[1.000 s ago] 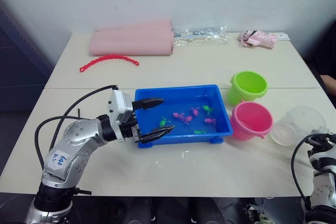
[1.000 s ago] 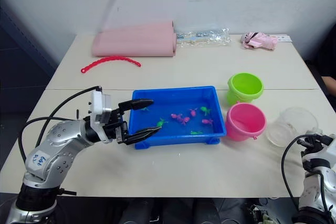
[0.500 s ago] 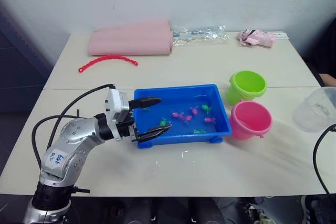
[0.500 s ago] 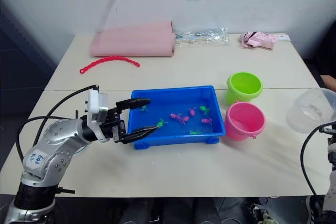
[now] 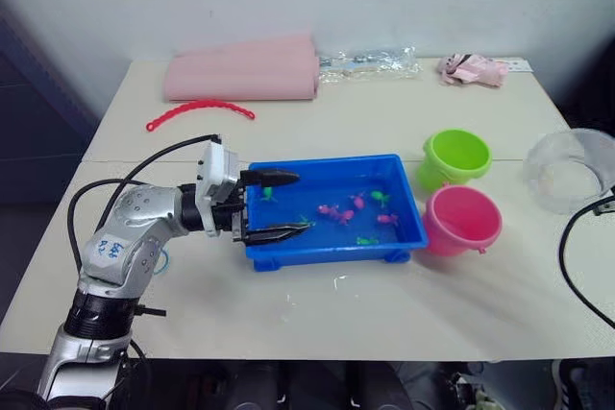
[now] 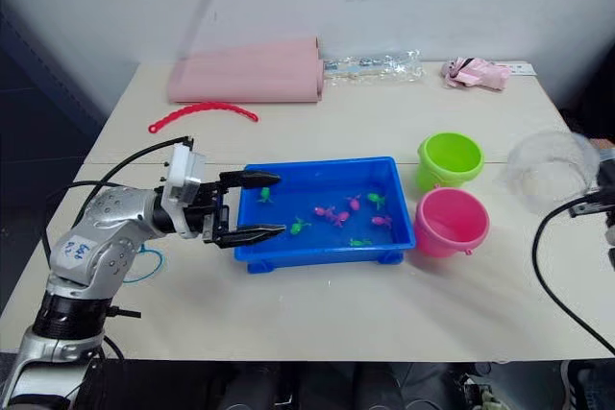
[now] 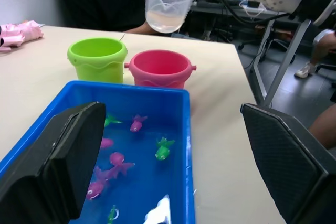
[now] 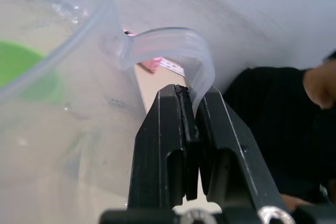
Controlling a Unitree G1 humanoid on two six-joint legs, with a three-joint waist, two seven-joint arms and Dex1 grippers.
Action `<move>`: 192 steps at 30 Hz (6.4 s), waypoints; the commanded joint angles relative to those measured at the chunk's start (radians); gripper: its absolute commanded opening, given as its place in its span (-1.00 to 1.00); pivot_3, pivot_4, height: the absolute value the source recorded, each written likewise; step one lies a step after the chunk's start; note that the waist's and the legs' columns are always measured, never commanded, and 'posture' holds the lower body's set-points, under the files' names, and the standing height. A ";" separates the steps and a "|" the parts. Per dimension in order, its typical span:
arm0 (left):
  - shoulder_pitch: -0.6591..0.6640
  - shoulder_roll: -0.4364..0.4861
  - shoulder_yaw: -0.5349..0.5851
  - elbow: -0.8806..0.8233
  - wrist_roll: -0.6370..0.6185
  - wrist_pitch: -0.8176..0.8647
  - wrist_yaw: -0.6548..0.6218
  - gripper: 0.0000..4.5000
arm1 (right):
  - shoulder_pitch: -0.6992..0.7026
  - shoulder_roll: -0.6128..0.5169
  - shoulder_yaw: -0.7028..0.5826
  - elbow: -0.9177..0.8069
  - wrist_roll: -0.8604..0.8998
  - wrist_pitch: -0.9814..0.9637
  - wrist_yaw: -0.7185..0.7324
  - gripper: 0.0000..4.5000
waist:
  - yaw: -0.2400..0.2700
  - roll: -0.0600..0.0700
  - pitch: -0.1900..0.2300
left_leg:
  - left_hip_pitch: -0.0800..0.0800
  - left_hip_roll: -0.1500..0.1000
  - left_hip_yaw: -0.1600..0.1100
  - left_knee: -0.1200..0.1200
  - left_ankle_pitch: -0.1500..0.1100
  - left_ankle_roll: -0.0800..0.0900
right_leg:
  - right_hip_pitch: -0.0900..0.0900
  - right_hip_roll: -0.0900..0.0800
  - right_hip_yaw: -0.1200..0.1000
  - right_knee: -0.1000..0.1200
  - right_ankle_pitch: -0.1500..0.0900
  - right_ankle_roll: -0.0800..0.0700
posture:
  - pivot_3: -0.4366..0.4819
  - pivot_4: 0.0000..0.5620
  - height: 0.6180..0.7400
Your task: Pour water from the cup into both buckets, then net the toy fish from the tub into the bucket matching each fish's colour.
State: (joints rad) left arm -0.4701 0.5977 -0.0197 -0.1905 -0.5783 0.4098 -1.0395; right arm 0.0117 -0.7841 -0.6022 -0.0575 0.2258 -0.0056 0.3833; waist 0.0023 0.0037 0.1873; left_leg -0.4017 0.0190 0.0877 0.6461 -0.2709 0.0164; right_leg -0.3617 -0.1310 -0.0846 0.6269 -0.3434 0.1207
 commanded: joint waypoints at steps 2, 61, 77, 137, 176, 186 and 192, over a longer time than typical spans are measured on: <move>-0.048 -0.026 -0.044 0.039 0.058 -0.044 -0.014 1.00 | -0.017 -0.024 0.013 -0.034 -0.061 -0.060 0.005 -0.96 | 0.000 0.000 0.000 | 0.000 0.000 0.001 0.000 0.000 0.000 | -0.001 0.000 0.001 0.000 0.000 0.000 | -0.05 -0.47 1.00; -0.049 -0.100 -0.079 0.032 0.113 -0.043 0.005 1.00 | -0.031 -0.116 0.092 0.071 -0.534 -0.400 -0.152 -0.96 | -0.002 -0.001 0.001 | 0.000 0.000 0.002 0.001 0.000 0.001 | -0.001 0.000 0.003 0.001 0.001 0.001 | -0.05 -0.47 1.00; -0.026 -0.078 -0.050 0.034 0.108 -0.041 0.005 1.00 | -0.010 -0.100 0.109 0.103 -0.522 -0.399 -0.159 -0.96 | -0.003 -0.001 0.001 | 0.000 0.000 0.002 0.002 0.001 0.001 | -0.001 0.000 0.003 0.001 0.001 0.001 | -0.05 -0.47 1.00; -0.130 -0.139 0.028 0.126 0.109 -0.022 0.144 1.00 | -0.560 -0.098 0.298 0.526 -0.273 -0.002 -0.151 -0.96 | -0.007 -0.001 0.001 | 0.001 0.000 0.005 0.002 0.001 0.001 | -0.002 0.000 0.005 0.003 0.001 0.002 | -0.05 -0.47 1.00; -0.145 -0.189 -0.010 0.172 0.182 -0.056 0.183 1.00 | -0.978 -0.227 0.829 0.898 -0.913 -0.448 -0.455 -0.96 | -0.012 -0.001 0.001 | -0.005 -0.001 0.008 0.002 0.001 0.001 | -0.011 -0.001 0.008 0.010 0.001 0.002 | -0.05 -0.47 1.00; -0.165 -0.208 -0.006 0.165 0.176 -0.051 0.205 1.00 | -1.044 -0.227 0.897 0.963 -1.002 -0.485 -0.524 -0.96 | -0.019 -0.001 0.001 | -0.005 -0.001 0.008 0.002 0.001 0.001 | -0.011 -0.001 0.008 0.010 0.001 0.002 | -0.05 -0.47 1.00; -0.149 -0.216 -0.010 0.163 0.182 -0.064 0.211 1.00 | -1.047 -0.238 0.915 0.963 -1.033 -0.524 -0.563 -0.96 | -0.029 -0.001 0.001 | -0.005 -0.001 0.008 0.001 0.001 0.001 | -0.011 -0.001 0.008 0.010 0.001 0.002 | -0.05 -0.47 1.00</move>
State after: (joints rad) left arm -0.6198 0.3877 -0.0320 0.0116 -0.3955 0.3647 -0.8334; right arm -1.0067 -0.9795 0.3213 0.9144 -0.8034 -0.5196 -0.1510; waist -0.0271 0.0024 0.1881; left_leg -0.4066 0.0181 0.0959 0.6476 -0.2694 0.0176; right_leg -0.3729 -0.1316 -0.0763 0.6368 -0.3422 0.1229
